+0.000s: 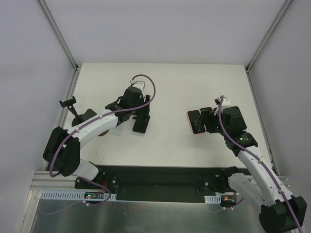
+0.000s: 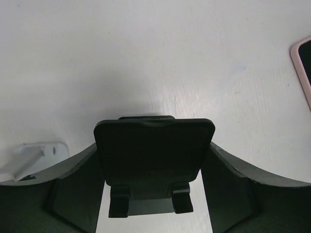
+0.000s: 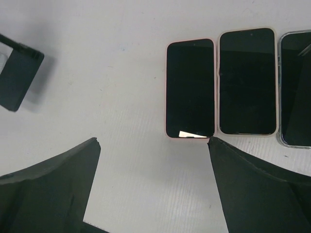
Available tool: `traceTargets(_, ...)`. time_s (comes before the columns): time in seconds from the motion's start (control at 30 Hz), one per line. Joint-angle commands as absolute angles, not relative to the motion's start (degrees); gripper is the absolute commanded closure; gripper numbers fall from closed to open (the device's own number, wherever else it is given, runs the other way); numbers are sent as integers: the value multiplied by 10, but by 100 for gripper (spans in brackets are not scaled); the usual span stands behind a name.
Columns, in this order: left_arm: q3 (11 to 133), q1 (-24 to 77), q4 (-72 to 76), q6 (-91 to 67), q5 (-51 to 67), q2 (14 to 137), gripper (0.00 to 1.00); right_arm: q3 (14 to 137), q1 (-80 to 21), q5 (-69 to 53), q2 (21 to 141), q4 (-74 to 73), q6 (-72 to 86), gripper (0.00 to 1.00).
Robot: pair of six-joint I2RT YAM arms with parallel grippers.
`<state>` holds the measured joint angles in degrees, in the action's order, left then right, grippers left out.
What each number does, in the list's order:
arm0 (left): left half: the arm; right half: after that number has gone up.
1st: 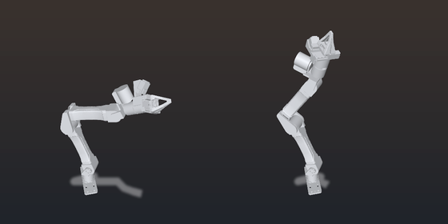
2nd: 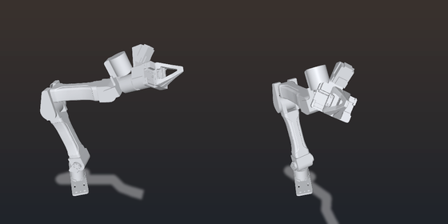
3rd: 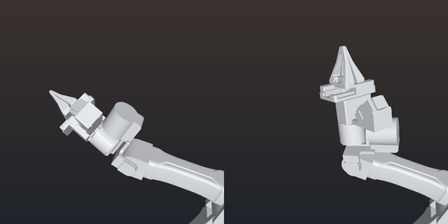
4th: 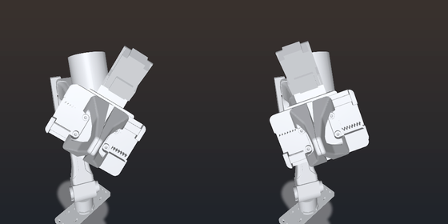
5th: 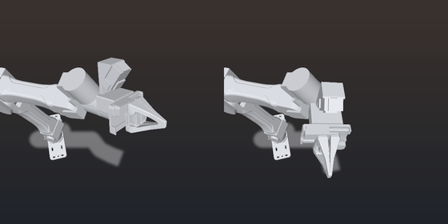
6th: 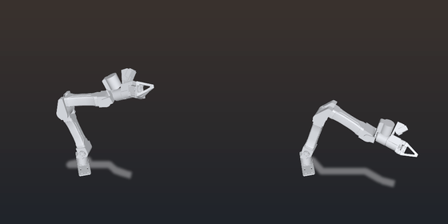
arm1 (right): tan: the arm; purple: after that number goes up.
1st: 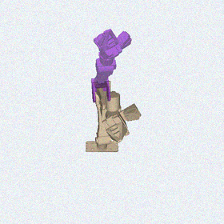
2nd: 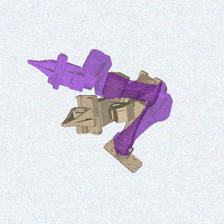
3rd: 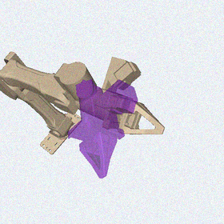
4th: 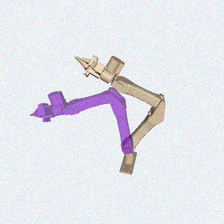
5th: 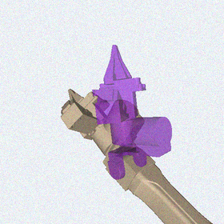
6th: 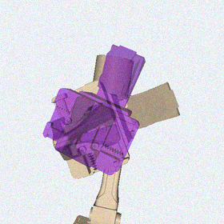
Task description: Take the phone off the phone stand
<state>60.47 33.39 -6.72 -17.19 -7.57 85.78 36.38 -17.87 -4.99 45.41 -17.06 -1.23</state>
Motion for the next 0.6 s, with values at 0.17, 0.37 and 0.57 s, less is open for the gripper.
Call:
traceTargets(0.17,483,353,-51,-206,-158,731,69,356,-176,-66,470,-112,37,4)
traceTargets(0.37,436,353,-19,-218,-180,718,67,347,-176,-62,458,-111,56,3)
traceTargets(0.57,399,353,-4,-221,-181,705,57,329,-176,-62,433,-110,72,3)
